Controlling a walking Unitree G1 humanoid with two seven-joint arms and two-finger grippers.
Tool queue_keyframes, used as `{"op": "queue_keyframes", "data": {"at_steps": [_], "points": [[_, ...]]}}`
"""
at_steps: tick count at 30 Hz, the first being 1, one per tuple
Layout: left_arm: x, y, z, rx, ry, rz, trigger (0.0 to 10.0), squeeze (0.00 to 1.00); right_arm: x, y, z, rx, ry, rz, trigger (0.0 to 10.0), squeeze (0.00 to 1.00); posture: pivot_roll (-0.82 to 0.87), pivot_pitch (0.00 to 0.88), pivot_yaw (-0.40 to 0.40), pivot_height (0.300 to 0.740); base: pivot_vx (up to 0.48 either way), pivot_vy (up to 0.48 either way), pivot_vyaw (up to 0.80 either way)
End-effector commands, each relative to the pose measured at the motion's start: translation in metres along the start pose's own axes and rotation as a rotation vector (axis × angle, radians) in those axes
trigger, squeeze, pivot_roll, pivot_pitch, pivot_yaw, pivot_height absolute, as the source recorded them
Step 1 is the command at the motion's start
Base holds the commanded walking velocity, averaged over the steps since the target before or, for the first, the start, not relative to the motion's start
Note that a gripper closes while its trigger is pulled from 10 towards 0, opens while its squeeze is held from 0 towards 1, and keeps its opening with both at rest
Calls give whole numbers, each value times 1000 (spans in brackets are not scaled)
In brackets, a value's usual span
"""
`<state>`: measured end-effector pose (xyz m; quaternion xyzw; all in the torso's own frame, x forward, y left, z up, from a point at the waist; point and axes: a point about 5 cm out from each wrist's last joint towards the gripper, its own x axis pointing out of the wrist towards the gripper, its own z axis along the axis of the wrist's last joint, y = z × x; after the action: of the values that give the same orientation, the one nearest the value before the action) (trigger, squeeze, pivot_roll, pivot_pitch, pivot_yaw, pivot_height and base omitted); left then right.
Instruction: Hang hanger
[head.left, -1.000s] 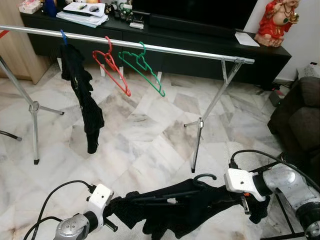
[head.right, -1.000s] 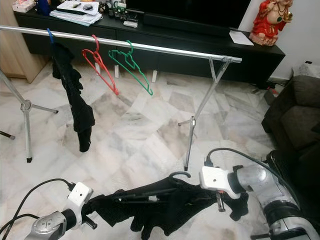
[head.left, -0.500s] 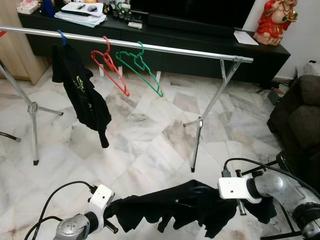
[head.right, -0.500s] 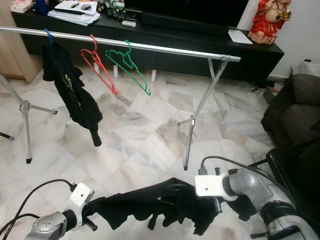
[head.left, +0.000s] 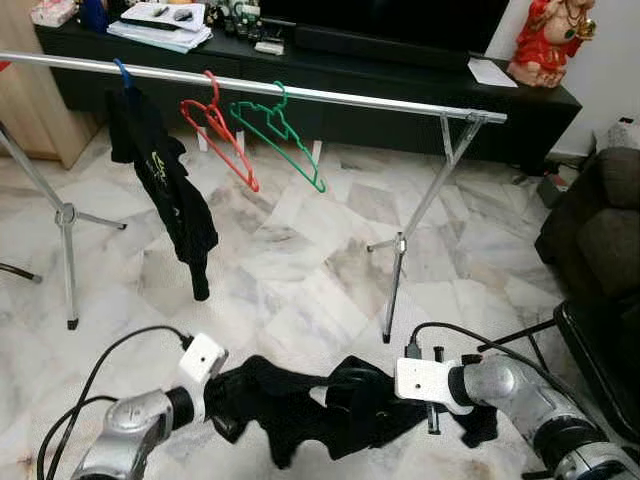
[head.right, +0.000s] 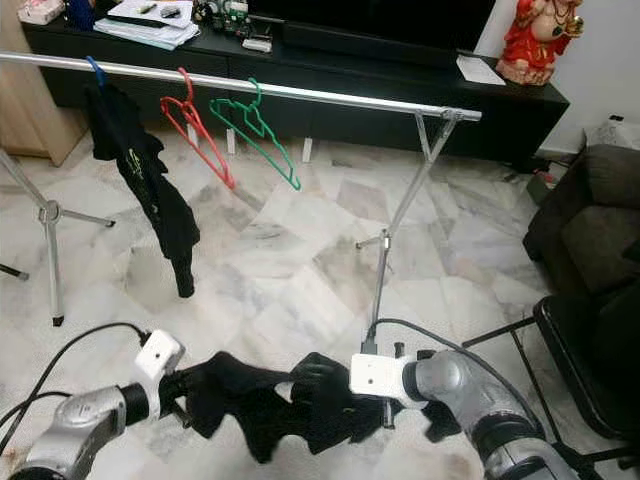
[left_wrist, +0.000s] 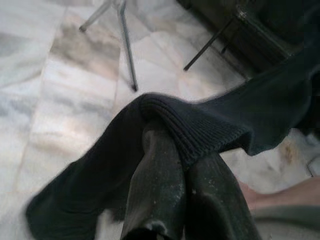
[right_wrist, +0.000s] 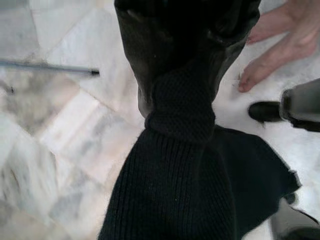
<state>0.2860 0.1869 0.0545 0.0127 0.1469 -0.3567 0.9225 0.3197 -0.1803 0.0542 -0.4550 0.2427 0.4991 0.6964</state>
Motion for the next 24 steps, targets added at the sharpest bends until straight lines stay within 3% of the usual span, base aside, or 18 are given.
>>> {"op": "queue_keyframes", "data": {"at_steps": [1,7,12,17,24], "points": [[4,-6,17,16,-40,-58,10000,0,9,16,-8,31,50,16,0,0,9,169,-123,740,0,0,0],[2,-9,30,32,-57,-91,10000,0,19,26,-8,76,64,10,0,0,16,169,-120,740,0,0,0],[1,-17,33,23,-37,-124,10000,0,27,13,3,256,21,-210,0,0,22,169,-118,740,0,0,0],[2,-22,37,22,-43,-140,10000,0,32,11,10,305,6,-260,0,0,28,167,-118,740,0,0,0],[8,-33,53,39,-81,-185,10000,0,47,13,28,515,-59,-336,0,0,40,167,-118,740,0,0,0]]}}
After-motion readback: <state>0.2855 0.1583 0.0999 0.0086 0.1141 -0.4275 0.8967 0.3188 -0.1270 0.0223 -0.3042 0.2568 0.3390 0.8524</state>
